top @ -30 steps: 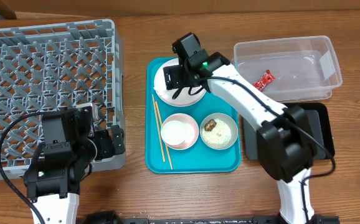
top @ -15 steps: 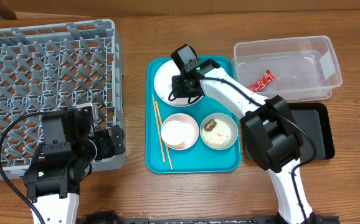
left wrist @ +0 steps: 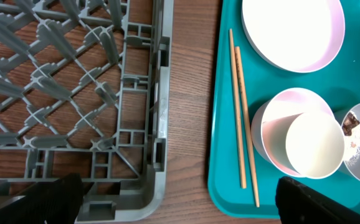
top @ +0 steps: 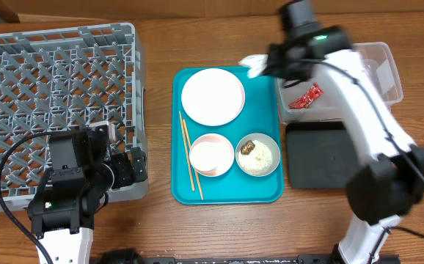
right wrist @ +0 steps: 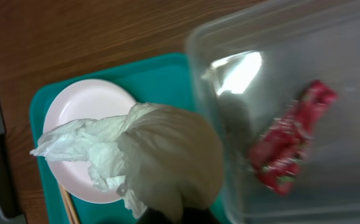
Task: Sort waste into correct bins and load items into the dishwasher
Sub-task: 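Carry the tissue right and release it into the clear bin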
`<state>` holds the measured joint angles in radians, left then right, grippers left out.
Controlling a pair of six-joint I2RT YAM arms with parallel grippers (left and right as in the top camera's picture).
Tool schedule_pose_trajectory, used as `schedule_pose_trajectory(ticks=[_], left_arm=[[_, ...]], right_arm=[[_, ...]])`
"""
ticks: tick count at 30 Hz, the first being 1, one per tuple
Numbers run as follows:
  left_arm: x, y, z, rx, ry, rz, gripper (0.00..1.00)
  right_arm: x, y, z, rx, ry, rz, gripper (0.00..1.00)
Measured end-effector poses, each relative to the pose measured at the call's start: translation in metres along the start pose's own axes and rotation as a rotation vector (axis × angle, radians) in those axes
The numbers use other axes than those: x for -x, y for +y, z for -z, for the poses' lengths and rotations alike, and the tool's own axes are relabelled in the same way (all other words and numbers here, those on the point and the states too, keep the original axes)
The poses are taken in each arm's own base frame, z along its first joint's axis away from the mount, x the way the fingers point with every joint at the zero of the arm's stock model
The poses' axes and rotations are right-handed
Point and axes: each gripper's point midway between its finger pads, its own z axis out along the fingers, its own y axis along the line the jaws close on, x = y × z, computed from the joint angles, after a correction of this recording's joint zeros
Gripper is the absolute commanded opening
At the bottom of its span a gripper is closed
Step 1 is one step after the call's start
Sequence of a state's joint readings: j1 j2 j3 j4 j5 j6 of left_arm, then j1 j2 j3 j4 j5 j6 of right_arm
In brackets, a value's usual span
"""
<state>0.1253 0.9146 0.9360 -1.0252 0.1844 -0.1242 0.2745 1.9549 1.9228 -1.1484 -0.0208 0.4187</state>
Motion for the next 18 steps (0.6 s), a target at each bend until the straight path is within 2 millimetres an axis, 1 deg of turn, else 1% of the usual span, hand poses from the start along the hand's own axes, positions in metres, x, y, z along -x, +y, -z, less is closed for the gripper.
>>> schedule_pose_trajectory(ticks=[2,3,4,5,6,7,9,12,13,18], left_arm=[[0.0,0.0,0.0,0.0,0.0,0.0,1.0],[0.0,0.0,0.0,0.0,0.0,0.0,1.0],[0.0,0.0,0.0,0.0,0.0,0.0,1.0],[0.0,0.0,0.0,0.0,0.0,0.0,1.0],[0.0,0.0,0.0,0.0,0.0,0.0,1.0],[0.0,0.0,0.0,0.0,0.0,0.0,1.0],[0.0,0.0,0.0,0.0,0.0,0.0,1.0],[0.0,0.0,0.0,0.0,0.0,0.0,1.0],[0.0,0.0,0.0,0.0,0.0,0.0,1.0],[0.0,0.0,0.0,0.0,0.0,0.0,1.0]], right_arm=[[0.003,-0.031,0.017,-0.039,0.011,-0.058,0.04],[0.003,-0.037,0.018,-0.048,0.016,-0.071,0.04],[0.003,-0.046,0.018,-0.063,0.025,-0.088,0.08],[0.003,-0.059,0.014,-0.082,0.038,-0.11,0.27],[0.001,-0.068,0.01,-0.097,0.052,-0.13,0.74],[-0.002,-0.076,0.005,-0.111,0.067,-0.142,0.86],[-0.003,-0.086,-0.001,-0.124,0.081,-0.159,0.86],[-0.002,-0.094,-0.005,-0.131,0.087,-0.145,0.94],[-0.003,-0.095,-0.005,-0.133,0.091,-0.136,0.95],[-0.004,-0.094,0.0,-0.129,0.096,-0.074,0.95]])
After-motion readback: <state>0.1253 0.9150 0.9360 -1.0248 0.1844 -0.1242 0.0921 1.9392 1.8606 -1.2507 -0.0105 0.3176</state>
